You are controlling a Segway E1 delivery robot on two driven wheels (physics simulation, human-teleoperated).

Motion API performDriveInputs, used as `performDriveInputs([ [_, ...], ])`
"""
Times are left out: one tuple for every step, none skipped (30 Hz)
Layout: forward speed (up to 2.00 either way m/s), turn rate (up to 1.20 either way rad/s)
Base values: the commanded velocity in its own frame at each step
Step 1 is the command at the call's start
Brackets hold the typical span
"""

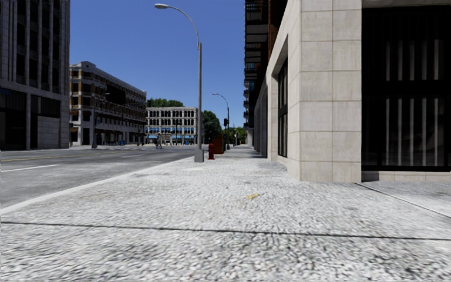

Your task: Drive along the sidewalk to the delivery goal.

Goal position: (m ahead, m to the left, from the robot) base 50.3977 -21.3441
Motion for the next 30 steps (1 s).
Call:
performDriveInputs([
  [1.36,0.0],
  [1.36,0.0],
  [1.36,0.0],
  [1.36,0.0],
  [1.36,0.0],
  [1.36,0.0],
  [1.37,0.0],
  [1.37,0.0],
  [1.37,0.0],
  [1.37,0.0],
  [1.37,0.0],
  [1.37,0.0],
  [1.37,0.0],
  [1.37,0.0],
  [1.37,0.0],
  [1.37,0.0],
  [1.37,0.0],
  [1.37,0.0],
  [1.37,0.0],
  [1.37,0.0],
  [1.37,0.0],
  [1.41,0.0],
  [2.0,0.0],
  [2.0,0.0],
  [2.0,0.0],
  [2.0,0.0],
  [2.0,0.0],
  [2.0,0.0],
  [2.0,0.0],
  [2.0,0.0],
])
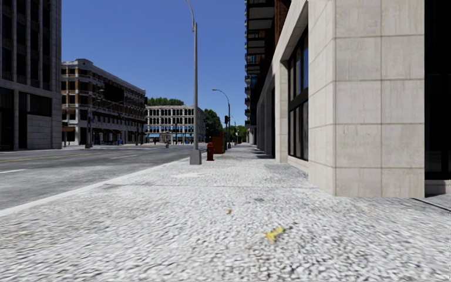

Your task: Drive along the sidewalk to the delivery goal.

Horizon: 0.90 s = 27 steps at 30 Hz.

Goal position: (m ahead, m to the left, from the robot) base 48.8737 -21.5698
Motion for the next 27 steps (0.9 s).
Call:
performDriveInputs([
  [2.0,0.0],
  [2.0,0.0],
  [2.0,0.0],
  [2.0,0.0],
  [2.0,0.0],
  [2.0,-0.03],
  [2.0,-0.2],
  [2.0,-0.2],
  [2.0,-0.31],
  [2.0,-0.35],
  [2.0,-0.35],
  [2.0,-0.36],
  [2.0,-0.36],
  [2.0,-0.36],
  [2.0,-0.36],
  [2.0,-0.36],
  [2.0,-0.36],
  [2.0,-0.36],
  [2.0,-0.36],
  [2.0,-0.34],
  [2.0,-0.19],
  [2.0,-0.19],
  [2.0,0.0],
  [2.0,0.0],
  [2.0,0.0],
  [2.0,0.0],
  [2.0,0.0],
])
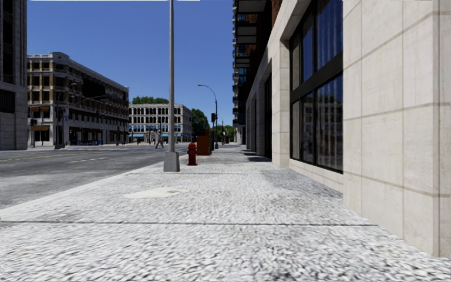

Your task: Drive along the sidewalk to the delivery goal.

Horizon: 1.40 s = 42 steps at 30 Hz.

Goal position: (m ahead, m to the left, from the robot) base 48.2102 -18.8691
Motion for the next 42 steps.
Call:
performDriveInputs([
  [2.0,0.0],
  [2.0,0.0],
  [2.0,0.0],
  [2.0,0.0],
  [2.0,0.0],
  [2.0,-0.24],
  [2.0,-0.24],
  [2.0,-0.26],
  [2.0,-0.26],
  [2.0,-0.26],
  [2.0,-0.26],
  [2.0,-0.26],
  [2.0,-0.26],
  [2.0,-0.26],
  [2.0,-0.26],
  [2.0,-0.26],
  [2.0,-0.26],
  [2.0,-0.26],
  [2.0,-0.24],
  [2.0,-0.21],
  [2.0,-0.21],
  [2.0,-0.21],
  [2.0,-0.21],
  [2.0,-0.21],
  [2.0,-0.03],
  [2.0,-0.03],
  [2.0,0.0],
  [2.0,0.0],
  [2.0,0.0],
  [2.0,0.0],
  [2.0,0.0],
  [2.0,0.0],
  [2.0,0.0],
  [2.0,0.0],
  [2.0,0.0],
  [2.0,0.0],
  [2.0,0.0],
  [2.0,0.0],
  [2.0,0.0],
  [2.0,0.0],
  [2.0,0.0],
  [2.0,0.0],
])
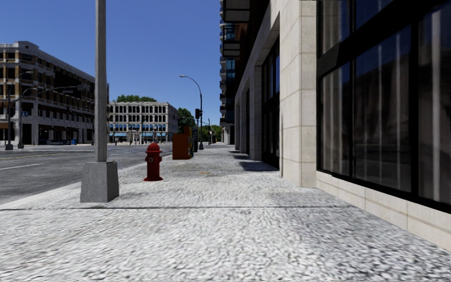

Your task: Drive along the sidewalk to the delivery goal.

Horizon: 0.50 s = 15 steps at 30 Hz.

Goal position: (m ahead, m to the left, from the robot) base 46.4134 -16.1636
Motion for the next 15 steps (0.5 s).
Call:
performDriveInputs([
  [2.0,0.0],
  [2.0,0.0],
  [2.0,0.0],
  [2.0,0.0],
  [2.0,0.0],
  [2.0,0.0],
  [2.0,0.0],
  [2.0,0.0],
  [2.0,0.0],
  [2.0,0.0],
  [2.0,0.0],
  [2.0,0.0],
  [2.0,0.0],
  [2.0,0.0],
  [2.0,0.0],
])
